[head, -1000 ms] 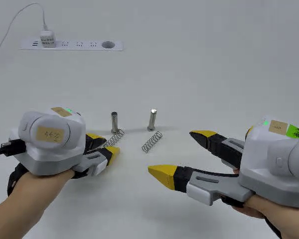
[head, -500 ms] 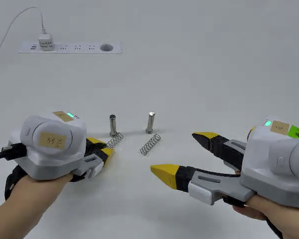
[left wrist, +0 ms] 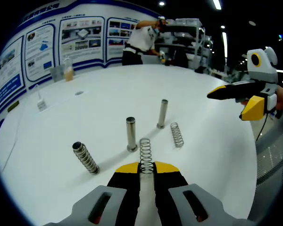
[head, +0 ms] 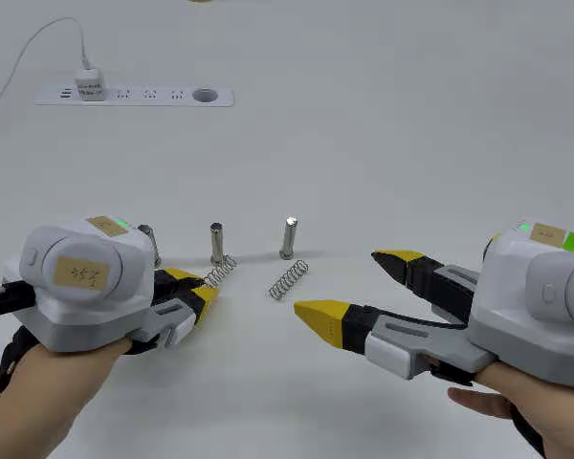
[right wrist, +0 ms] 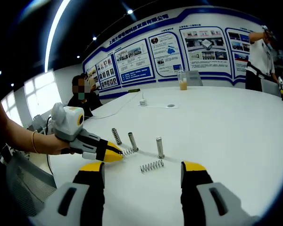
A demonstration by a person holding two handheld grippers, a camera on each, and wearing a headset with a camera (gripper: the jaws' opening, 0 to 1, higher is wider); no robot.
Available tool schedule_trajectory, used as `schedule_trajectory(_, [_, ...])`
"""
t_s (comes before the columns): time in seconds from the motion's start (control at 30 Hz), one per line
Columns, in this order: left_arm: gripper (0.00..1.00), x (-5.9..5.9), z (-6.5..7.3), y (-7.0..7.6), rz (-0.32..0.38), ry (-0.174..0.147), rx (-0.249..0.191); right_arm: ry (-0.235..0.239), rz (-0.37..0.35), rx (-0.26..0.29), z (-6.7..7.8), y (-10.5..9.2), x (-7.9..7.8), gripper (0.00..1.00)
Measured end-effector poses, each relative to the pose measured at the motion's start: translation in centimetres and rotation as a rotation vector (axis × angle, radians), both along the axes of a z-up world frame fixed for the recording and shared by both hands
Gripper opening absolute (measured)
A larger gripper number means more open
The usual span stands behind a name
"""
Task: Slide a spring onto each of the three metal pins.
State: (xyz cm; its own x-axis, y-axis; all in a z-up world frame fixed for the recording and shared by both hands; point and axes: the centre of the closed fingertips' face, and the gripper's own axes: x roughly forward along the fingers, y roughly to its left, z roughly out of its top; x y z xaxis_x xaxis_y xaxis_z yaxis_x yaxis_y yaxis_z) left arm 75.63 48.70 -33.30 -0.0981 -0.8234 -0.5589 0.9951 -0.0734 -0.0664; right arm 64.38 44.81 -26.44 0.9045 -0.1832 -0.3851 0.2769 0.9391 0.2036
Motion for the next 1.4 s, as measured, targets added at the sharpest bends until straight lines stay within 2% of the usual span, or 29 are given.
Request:
schedule_trajectory(0.2, [0.09,-0.5,1.5,0.2,0.008,0.027,-0.048,-0.03,-0.013,0.032,0.7,-0.1,0.4,0.64])
schedule_trajectory(0.27, [0.09,-1.2,2.2,0.3,0.013,0.092,-0.069,-0.041,-0.013,0.045,1.0,-0.1,0.6,0.64])
schedule_trajectory(0.37, [0.1,-1.1,3.0,0.6,0.025,0.111,-0.092,-0.053,-0.011,0.053,1.3,-0.1,0.9,0.62])
schedule_trajectory(0.5, [0.1,-1.6,4.4,0.9,0.032,0.147,-0.146,-0.083,-0.01,0.093,1.9,0.1,1.6,0.6])
schedule_trajectory(0.63, [0.1,-2.0,6.0,1.4,0.035,0.148,-0.199,-0.102,-0.005,0.117,2.5,0.4,2.2,0.57])
schedule_trajectory(0.73, [0.1,-2.6,7.4,1.8,0.033,0.152,-0.245,-0.148,-0.003,0.178,3.4,0.8,2.8,0.53])
schedule_trajectory(0.9, [0.1,-3.1,8.8,2.2,0.036,0.161,-0.293,-0.174,0.021,0.218,4.2,1.5,3.6,0.46])
schedule_trajectory(1.17, [0.1,-3.6,10.2,2.4,0.019,0.145,-0.366,-0.229,0.033,0.307,5.2,2.6,4.8,0.37])
schedule_trajectory(1.33, [0.09,-3.8,10.7,2.5,0.016,0.138,-0.391,-0.283,0.03,0.385,6.1,3.1,5.6,0.32])
schedule_trajectory(1.4, [0.09,-3.9,11.0,2.6,0.012,0.134,-0.401,-0.29,0.03,0.396,6.2,3.2,5.9,0.31])
